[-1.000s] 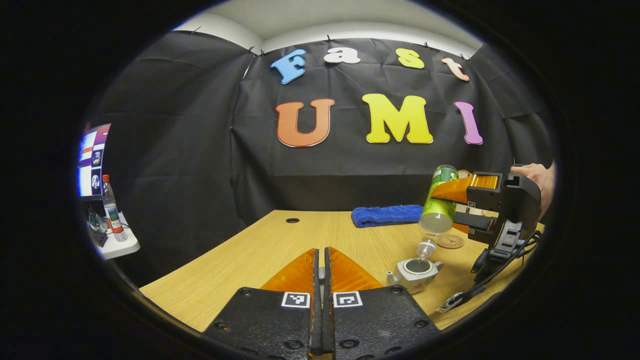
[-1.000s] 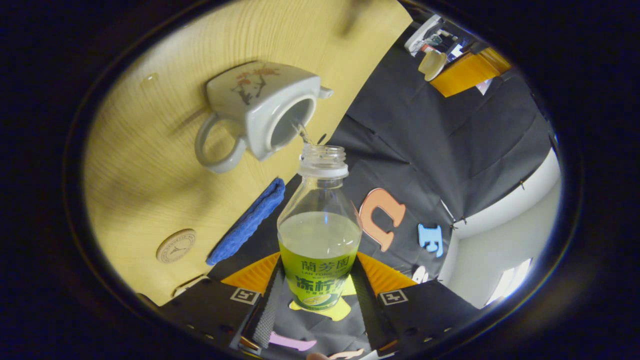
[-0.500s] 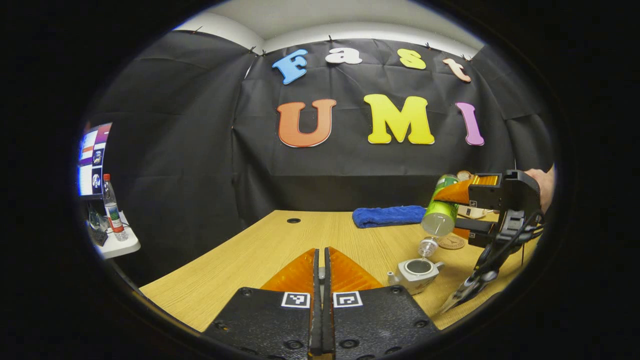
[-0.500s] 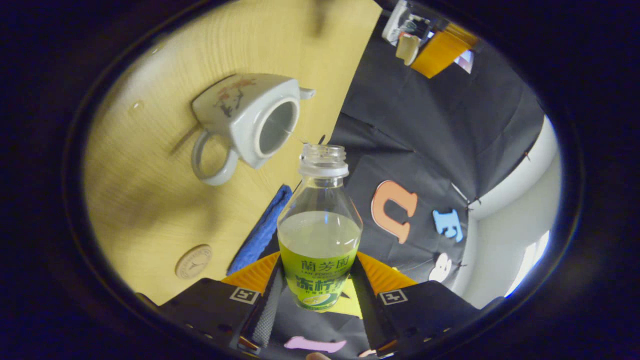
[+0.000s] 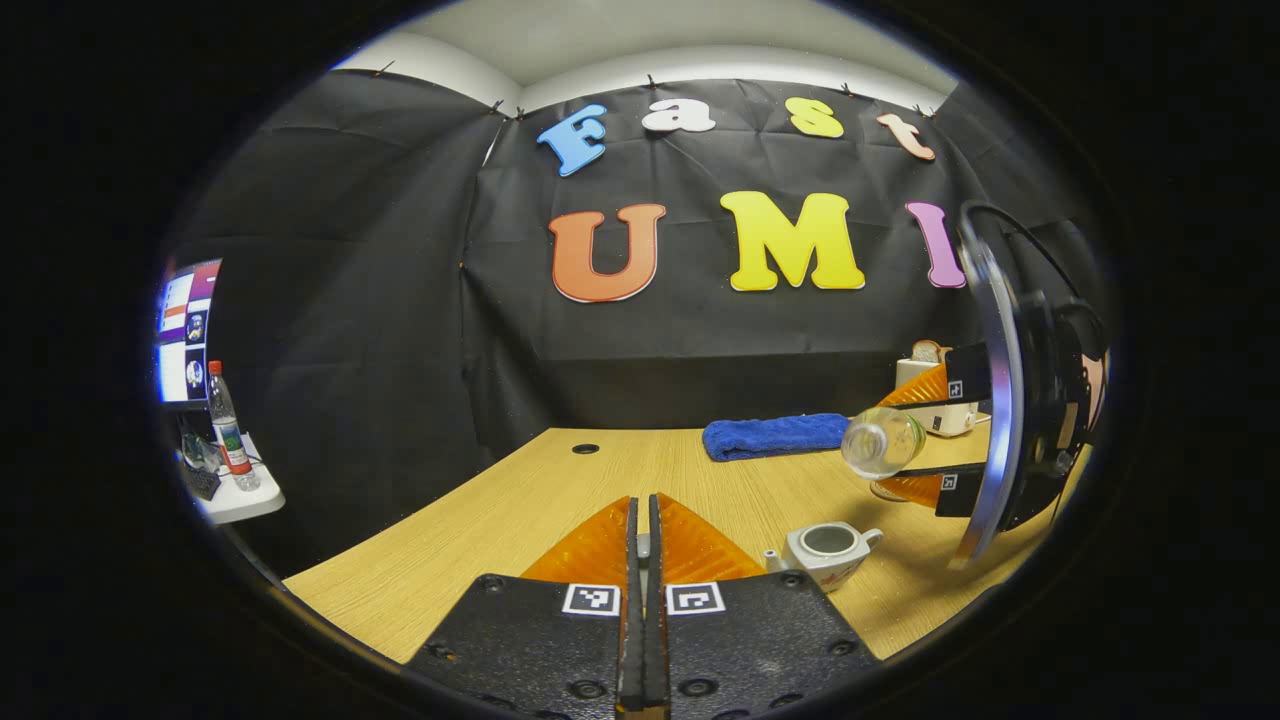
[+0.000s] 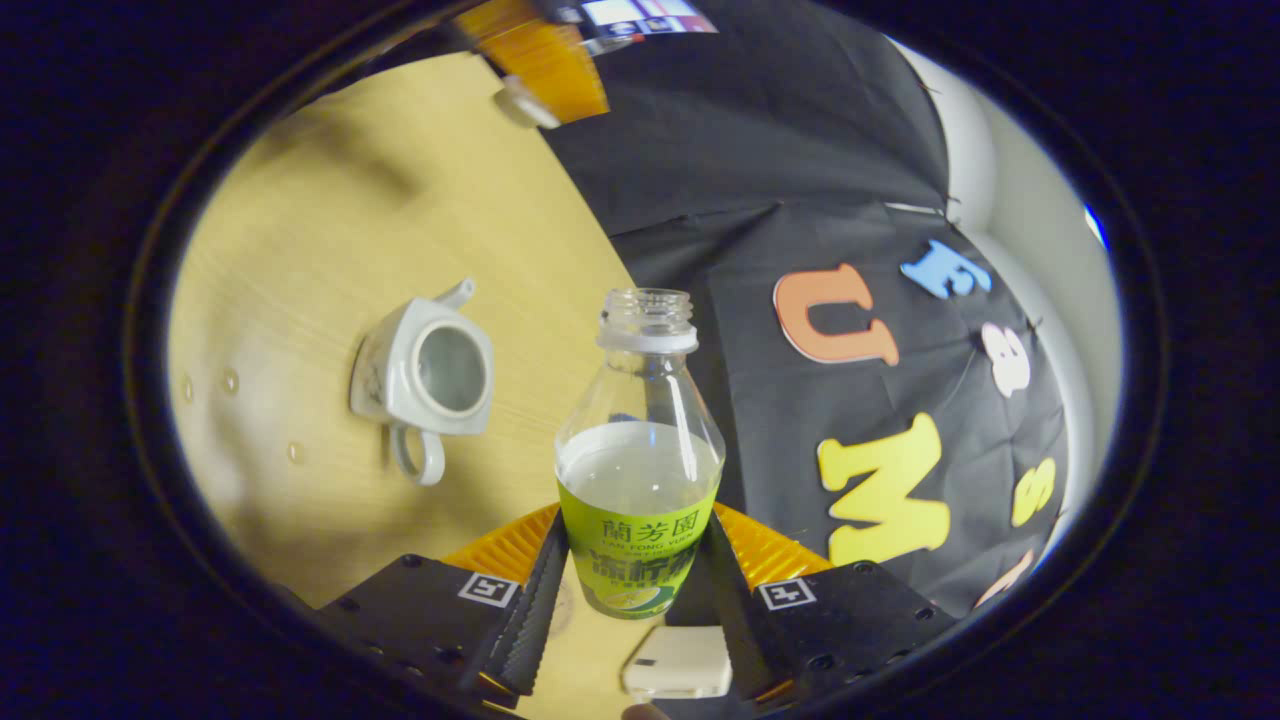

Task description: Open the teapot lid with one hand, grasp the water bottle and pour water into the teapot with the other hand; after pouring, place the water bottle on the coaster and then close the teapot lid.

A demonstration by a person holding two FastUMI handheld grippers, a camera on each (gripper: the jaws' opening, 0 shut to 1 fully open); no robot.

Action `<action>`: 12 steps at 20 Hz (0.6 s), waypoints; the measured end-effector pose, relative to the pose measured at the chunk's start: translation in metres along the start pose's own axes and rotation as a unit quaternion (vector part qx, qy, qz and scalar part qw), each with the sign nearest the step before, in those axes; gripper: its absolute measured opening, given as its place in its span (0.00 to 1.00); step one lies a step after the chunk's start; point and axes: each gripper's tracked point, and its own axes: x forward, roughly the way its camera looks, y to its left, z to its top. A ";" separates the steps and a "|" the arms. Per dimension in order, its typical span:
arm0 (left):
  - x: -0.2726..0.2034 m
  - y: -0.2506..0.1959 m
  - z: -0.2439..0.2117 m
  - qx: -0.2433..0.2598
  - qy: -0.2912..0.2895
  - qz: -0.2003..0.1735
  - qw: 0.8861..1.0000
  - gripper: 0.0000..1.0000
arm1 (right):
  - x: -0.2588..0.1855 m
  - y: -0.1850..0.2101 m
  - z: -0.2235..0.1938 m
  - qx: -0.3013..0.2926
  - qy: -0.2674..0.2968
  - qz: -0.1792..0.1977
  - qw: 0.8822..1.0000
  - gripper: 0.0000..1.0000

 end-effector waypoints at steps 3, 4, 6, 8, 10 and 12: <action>-0.002 -0.021 0.007 0.005 -0.009 -0.015 1.000 0.03 | -0.007 -0.018 -0.008 0.175 -0.003 0.017 0.984 0.74; -0.002 -0.028 0.011 0.009 -0.013 -0.023 1.000 0.03 | -0.008 -0.029 -0.015 0.236 -0.006 0.016 0.972 0.74; -0.004 -0.039 0.014 0.009 -0.016 -0.035 0.999 0.03 | -0.009 -0.044 -0.030 0.325 -0.013 0.010 0.946 0.72; -0.003 -0.048 0.015 0.008 -0.017 -0.047 0.999 0.03 | -0.007 -0.062 -0.055 0.430 -0.013 0.002 0.903 0.74; -0.004 -0.051 0.016 0.012 -0.017 -0.050 0.999 0.03 | 0.005 -0.065 -0.081 0.499 0.000 0.002 0.867 0.73; -0.006 -0.054 0.017 0.012 -0.019 -0.054 0.998 0.03 | 0.023 -0.061 -0.105 0.549 0.024 0.000 0.836 0.72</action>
